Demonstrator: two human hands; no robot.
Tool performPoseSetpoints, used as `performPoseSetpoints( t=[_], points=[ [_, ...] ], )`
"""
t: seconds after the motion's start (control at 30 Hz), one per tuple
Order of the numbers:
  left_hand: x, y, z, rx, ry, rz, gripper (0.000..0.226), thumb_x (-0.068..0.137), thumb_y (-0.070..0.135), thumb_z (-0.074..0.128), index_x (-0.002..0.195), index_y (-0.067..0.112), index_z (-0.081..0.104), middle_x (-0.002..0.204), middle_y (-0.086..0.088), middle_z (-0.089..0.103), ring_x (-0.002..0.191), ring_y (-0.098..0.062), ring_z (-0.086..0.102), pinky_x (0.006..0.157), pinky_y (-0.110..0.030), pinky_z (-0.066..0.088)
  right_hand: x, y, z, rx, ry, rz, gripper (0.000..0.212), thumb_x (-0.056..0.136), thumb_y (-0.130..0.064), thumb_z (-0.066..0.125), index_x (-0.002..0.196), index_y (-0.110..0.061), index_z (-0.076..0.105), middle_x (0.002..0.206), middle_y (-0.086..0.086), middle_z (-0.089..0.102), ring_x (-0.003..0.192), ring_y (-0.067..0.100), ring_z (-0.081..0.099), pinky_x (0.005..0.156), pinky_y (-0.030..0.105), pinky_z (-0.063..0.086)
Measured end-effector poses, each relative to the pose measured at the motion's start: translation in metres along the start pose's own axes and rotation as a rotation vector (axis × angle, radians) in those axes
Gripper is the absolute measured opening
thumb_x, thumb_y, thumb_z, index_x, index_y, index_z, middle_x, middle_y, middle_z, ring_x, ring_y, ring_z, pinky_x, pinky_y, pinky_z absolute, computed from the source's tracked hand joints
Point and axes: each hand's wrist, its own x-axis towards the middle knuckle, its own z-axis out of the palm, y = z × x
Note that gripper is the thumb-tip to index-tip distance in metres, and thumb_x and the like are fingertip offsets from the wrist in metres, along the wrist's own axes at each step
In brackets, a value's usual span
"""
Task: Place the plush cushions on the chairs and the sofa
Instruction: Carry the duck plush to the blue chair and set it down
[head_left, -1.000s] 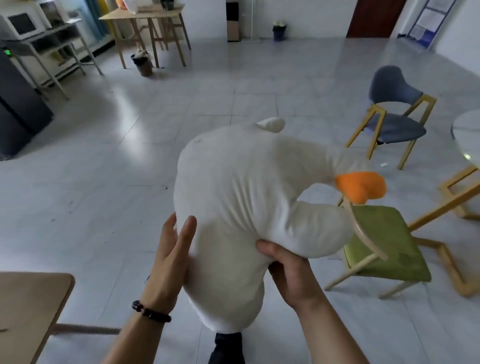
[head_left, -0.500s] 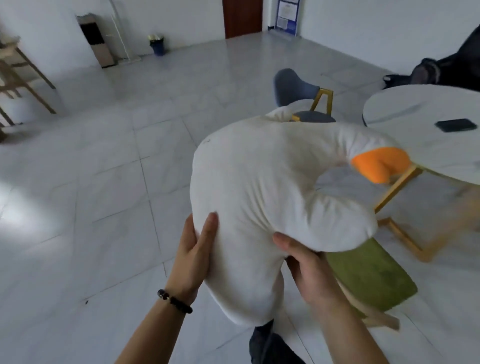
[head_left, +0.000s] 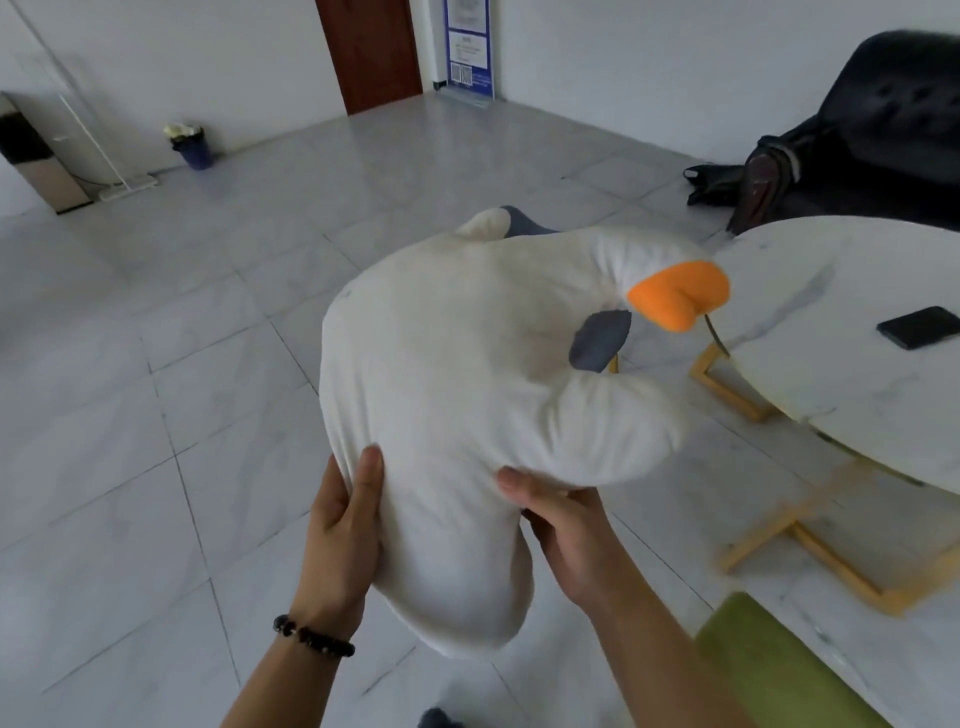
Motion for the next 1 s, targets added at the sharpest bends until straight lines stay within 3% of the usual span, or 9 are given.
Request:
performPoseSetpoints(
  t=[0.17,0.3,0.47,0.6,0.67,0.8,0.87,0.93,1.0],
  points=[
    [0.161,-0.017,0.036,0.01,-0.03,-0.011,0.033,0.098,0.043,0.047,0.123,0.03,0.065,0.116,0.018,0.073,0.11,0.0,0.067,0.093,-0.026,0.048,0.152,-0.007,-0.012,-0.07,0.032,-0.012,0.057,0.061,-0.017,0.086,0.116,-0.024,0.075,0.124,0.01,0.073,0.12,0.025,0.067,0.1,0.037,0.054],
    [0.278,-0.018,0.087,0.017,-0.187,-0.067,0.028,0.103,0.036,0.045,0.12,0.026,0.066,0.112,0.012,0.076,0.105,-0.005,0.07,0.09,-0.027,0.052,0.253,-0.026,-0.033,-0.049,0.114,-0.021,0.093,0.048,-0.033,0.1,0.129,-0.006,0.062,0.125,0.016,0.071,0.118,0.03,0.067,0.093,0.036,0.058],
    [0.389,-0.001,0.181,0.045,-0.452,-0.154,0.031,0.104,0.036,0.044,0.124,0.025,0.065,0.116,0.009,0.075,0.11,-0.009,0.07,0.098,-0.034,0.053,0.336,-0.071,-0.082,0.053,0.333,-0.074,0.107,0.037,-0.043,0.103,0.129,-0.006,0.061,0.125,0.011,0.072,0.117,0.024,0.069,0.09,0.031,0.059],
    [0.452,-0.005,0.261,0.09,-0.64,-0.21,0.03,0.105,0.038,0.041,0.127,0.034,0.061,0.124,0.019,0.07,0.118,0.0,0.063,0.103,-0.027,0.047,0.385,-0.097,-0.133,0.083,0.458,-0.019,0.104,0.02,-0.043,0.104,0.113,-0.013,0.067,0.106,0.002,0.079,0.101,0.017,0.075,0.073,0.025,0.061],
    [0.489,-0.019,0.304,0.148,-0.677,-0.222,0.037,0.105,0.045,0.039,0.135,0.035,0.058,0.132,0.021,0.065,0.125,0.001,0.057,0.108,-0.026,0.042,0.419,-0.105,-0.168,0.043,0.491,0.043,0.094,0.025,-0.034,0.104,0.11,-0.016,0.068,0.096,-0.005,0.08,0.088,0.009,0.076,0.067,0.021,0.06],
    [0.555,-0.051,0.381,0.269,-0.648,-0.261,0.029,0.106,0.047,0.034,0.119,0.044,0.06,0.113,0.042,0.063,0.117,0.014,0.054,0.096,-0.01,0.039,0.5,-0.116,-0.241,-0.118,0.517,0.132,0.106,0.027,-0.055,0.1,0.123,-0.027,0.065,0.118,-0.014,0.074,0.112,0.008,0.069,0.087,0.027,0.056],
    [0.58,-0.063,0.413,0.303,-0.598,-0.262,0.027,0.107,0.044,0.034,0.125,0.046,0.053,0.117,0.048,0.056,0.12,0.022,0.046,0.099,-0.005,0.036,0.542,-0.118,-0.273,-0.19,0.549,0.146,0.112,0.033,-0.059,0.098,0.133,-0.027,0.06,0.127,-0.013,0.07,0.118,0.009,0.065,0.095,0.033,0.054],
    [0.608,-0.081,0.445,0.321,-0.575,-0.261,0.042,0.106,0.049,0.035,0.147,0.041,0.041,0.144,0.035,0.043,0.139,0.009,0.036,0.118,-0.022,0.03,0.587,-0.116,-0.301,-0.284,0.569,0.168,0.116,0.041,-0.058,0.098,0.142,-0.029,0.047,0.134,-0.015,0.062,0.12,0.008,0.061,0.098,0.035,0.054],
    [0.639,-0.106,0.469,0.309,-0.579,-0.29,0.051,0.104,0.057,0.036,0.151,0.04,0.039,0.153,0.024,0.042,0.143,0.001,0.036,0.123,-0.037,0.028,0.633,-0.103,-0.325,-0.369,0.567,0.185,0.106,0.054,-0.043,0.099,0.137,-0.034,0.035,0.131,-0.023,0.052,0.115,-0.005,0.054,0.09,0.025,0.05]
  ],
)
